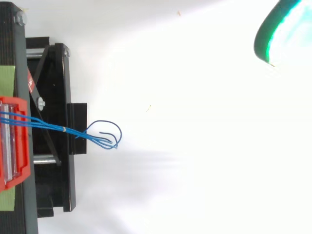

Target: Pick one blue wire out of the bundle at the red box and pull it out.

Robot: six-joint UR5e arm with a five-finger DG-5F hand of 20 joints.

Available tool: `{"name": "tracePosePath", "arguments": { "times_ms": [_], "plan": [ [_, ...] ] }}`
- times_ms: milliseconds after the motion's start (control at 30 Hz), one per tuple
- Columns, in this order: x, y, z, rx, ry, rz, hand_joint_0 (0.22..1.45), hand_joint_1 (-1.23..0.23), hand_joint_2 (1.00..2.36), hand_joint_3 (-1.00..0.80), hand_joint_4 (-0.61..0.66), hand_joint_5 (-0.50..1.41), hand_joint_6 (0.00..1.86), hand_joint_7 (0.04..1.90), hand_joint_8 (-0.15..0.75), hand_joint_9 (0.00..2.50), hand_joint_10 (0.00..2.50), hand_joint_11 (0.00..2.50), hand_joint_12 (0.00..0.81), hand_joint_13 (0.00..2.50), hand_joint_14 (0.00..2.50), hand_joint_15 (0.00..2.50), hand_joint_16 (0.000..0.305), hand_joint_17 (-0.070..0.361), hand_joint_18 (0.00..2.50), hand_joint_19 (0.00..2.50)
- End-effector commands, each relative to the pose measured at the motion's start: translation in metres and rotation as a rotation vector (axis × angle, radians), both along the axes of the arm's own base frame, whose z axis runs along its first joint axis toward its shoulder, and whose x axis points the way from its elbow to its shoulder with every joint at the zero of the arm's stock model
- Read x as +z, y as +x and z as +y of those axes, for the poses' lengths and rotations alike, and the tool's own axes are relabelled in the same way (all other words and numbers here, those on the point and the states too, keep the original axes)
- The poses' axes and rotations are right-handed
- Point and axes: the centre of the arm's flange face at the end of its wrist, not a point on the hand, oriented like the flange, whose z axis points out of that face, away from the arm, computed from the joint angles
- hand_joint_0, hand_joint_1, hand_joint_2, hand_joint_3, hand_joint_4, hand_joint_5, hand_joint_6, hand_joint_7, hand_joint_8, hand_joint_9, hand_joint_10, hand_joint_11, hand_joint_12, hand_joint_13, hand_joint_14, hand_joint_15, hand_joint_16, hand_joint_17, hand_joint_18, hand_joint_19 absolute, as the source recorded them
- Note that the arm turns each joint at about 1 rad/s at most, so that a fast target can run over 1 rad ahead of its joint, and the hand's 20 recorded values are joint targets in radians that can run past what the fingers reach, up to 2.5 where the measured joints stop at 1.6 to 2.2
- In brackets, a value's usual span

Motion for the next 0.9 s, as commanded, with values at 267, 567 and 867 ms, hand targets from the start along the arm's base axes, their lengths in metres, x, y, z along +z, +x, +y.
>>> {"name": "tracePosePath", "arguments": {
  "times_ms": [267,567,867],
  "plan": [
    [0.002,0.007,0.008,-0.005,-0.014,-0.038,0.49,-0.47,1.00,-0.50,0.25,-0.19,0.50,0.72,0.276,0.42,0.00,0.06,0.375,0.00,0.00,0.10,0.070,0.157,0.00,0.22],
    [-0.017,0.014,0.013,-0.031,-0.089,0.024,0.51,-0.57,1.00,-0.50,0.27,-0.16,0.50,0.86,0.271,0.48,0.00,0.13,0.368,0.04,0.01,0.12,0.068,0.153,0.00,0.24],
    [-0.077,0.041,0.021,-0.053,-0.122,0.118,0.51,-0.70,1.00,-0.50,0.28,-0.15,0.50,0.87,0.270,0.49,0.01,0.14,0.366,0.06,0.00,0.12,0.067,0.151,0.00,0.25]
  ]
}}
